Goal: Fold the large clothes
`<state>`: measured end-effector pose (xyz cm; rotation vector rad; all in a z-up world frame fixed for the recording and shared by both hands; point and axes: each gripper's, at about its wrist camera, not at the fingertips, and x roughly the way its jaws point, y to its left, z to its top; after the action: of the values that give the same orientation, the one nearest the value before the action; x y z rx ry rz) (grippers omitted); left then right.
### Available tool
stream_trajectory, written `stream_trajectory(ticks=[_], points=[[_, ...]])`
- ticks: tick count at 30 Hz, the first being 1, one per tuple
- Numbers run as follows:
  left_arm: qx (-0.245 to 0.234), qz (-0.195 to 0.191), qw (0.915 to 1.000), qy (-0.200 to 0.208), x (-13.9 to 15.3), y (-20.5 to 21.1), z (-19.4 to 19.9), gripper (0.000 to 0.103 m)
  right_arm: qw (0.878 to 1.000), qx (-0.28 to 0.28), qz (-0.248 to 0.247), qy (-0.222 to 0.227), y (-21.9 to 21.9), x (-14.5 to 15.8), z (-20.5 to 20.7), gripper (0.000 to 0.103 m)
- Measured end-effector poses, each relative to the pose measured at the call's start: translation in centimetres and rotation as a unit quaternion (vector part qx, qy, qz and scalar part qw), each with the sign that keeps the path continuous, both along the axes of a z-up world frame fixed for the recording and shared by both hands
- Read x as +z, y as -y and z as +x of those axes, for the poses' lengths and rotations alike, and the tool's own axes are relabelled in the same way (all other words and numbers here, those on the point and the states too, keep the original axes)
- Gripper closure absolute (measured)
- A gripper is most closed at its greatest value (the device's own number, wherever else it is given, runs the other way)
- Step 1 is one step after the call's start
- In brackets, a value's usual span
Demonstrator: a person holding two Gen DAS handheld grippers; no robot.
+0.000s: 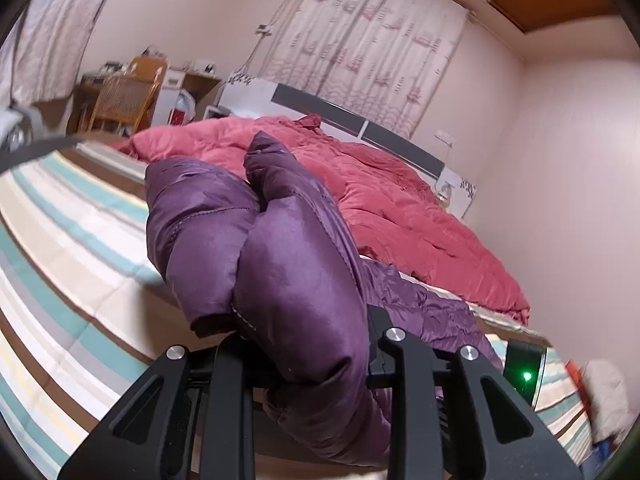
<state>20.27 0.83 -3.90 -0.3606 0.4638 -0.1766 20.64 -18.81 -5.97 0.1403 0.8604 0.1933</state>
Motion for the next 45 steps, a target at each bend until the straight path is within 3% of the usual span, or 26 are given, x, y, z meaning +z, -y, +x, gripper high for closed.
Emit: stream_trajectory(ticks=[5, 8, 16, 22, 29, 37, 45], points=[[-0.015, 0.037, 0.9991, 0.016, 1.6, 1.6, -0.2, 0.079, 0.999, -0.005, 0.036, -0.001, 1.2, 0.4, -0.2, 0.099], [-0.016, 0.062, 0.9977, 0.019, 2.3, 2.4, -0.5, 0.079, 0.996, -0.036, 0.075, 0.024, 3.3, 1.6, -2.1, 0.099], [-0.012, 0.116, 0.9928, 0.028, 3.6, 5.5, -0.9, 0.079, 0.989, -0.135, 0.043, 0.042, 9.3, 3.2, -6.4, 0.099], [-0.026, 0.161, 0.9859, 0.039, 4.6, 8.7, -1.5, 0.077, 0.982, -0.175, 0.065, 0.039, 13.5, 2.6, -7.6, 0.099], [-0.052, 0.218, 0.9736, 0.044, 5.2, 12.6, -1.7, 0.075, 0.972, -0.222, 0.060, 0.056, 17.2, 2.7, -9.4, 0.099], [-0.100, 0.280, 0.9533, 0.052, 4.4, 17.9, -2.3, 0.075, 0.958, -0.269, 0.082, 0.055, 21.3, 2.2, -10.7, 0.099], [-0.159, 0.324, 0.9317, 0.044, 2.8, 22.3, -3.2, 0.075, 0.951, -0.299, 0.066, 0.047, 23.7, 1.2, -11.9, 0.099]])
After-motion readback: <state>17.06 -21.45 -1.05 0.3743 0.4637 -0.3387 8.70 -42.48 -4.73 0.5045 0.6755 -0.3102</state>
